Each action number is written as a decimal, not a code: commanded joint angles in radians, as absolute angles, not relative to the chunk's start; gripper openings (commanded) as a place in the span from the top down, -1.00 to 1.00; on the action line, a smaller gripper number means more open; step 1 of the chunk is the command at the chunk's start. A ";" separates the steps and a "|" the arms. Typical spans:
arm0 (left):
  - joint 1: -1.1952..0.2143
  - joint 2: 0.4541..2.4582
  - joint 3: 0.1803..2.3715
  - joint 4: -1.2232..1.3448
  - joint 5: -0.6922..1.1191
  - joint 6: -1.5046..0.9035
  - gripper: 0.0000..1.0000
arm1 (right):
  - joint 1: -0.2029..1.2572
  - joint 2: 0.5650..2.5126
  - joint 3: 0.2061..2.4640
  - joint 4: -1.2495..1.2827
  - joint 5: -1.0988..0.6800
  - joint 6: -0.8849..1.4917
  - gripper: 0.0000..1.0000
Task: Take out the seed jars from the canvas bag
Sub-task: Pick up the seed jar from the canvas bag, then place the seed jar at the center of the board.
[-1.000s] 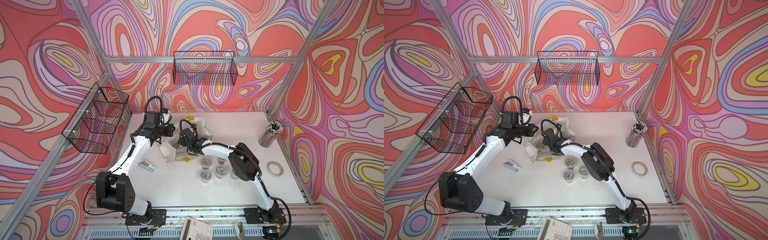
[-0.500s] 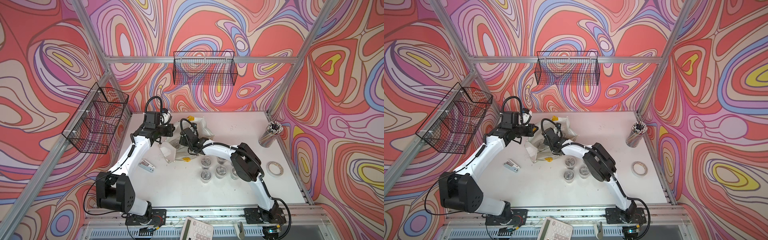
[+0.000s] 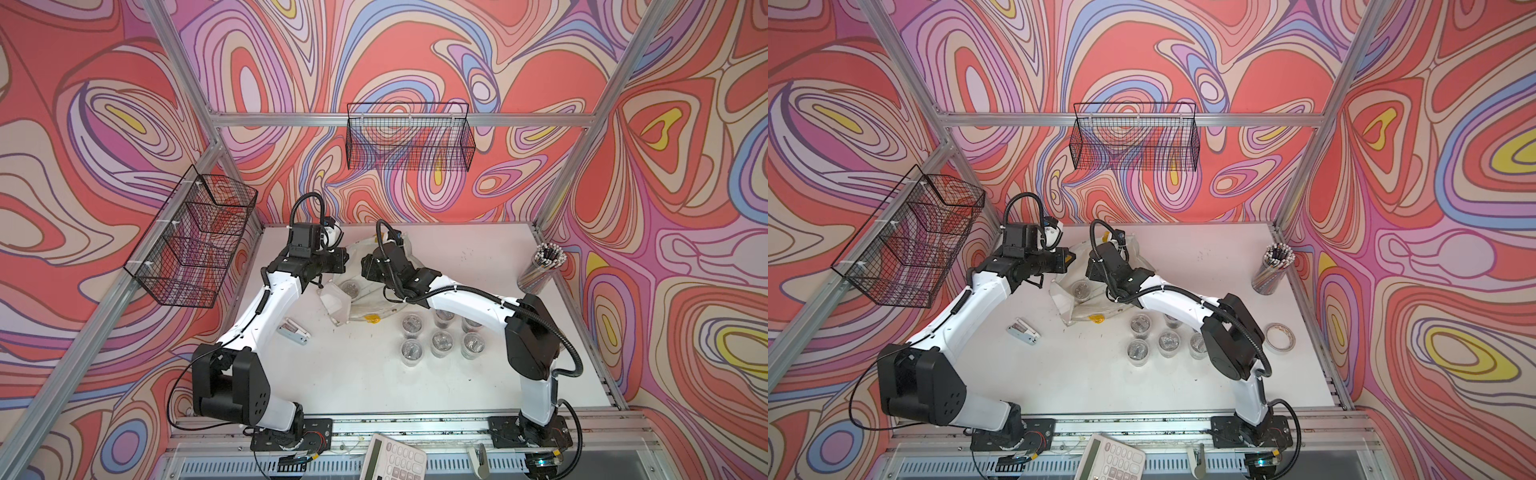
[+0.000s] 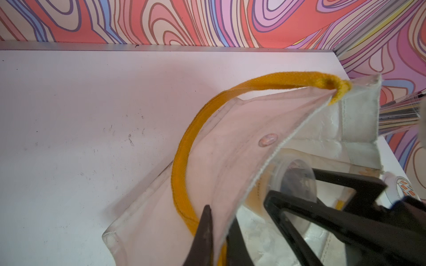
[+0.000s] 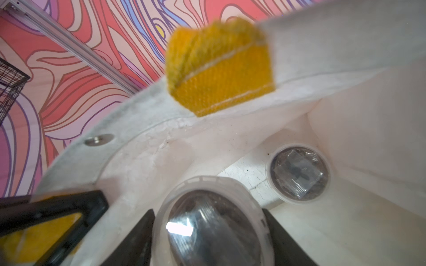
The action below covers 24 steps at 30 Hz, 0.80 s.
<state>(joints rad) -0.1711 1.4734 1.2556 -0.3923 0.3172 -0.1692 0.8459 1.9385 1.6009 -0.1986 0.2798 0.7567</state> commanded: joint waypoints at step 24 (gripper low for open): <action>-0.173 1.483 1.260 -0.391 0.285 -0.164 1.00 | 0.527 1.332 1.264 -0.537 0.294 0.570 -0.16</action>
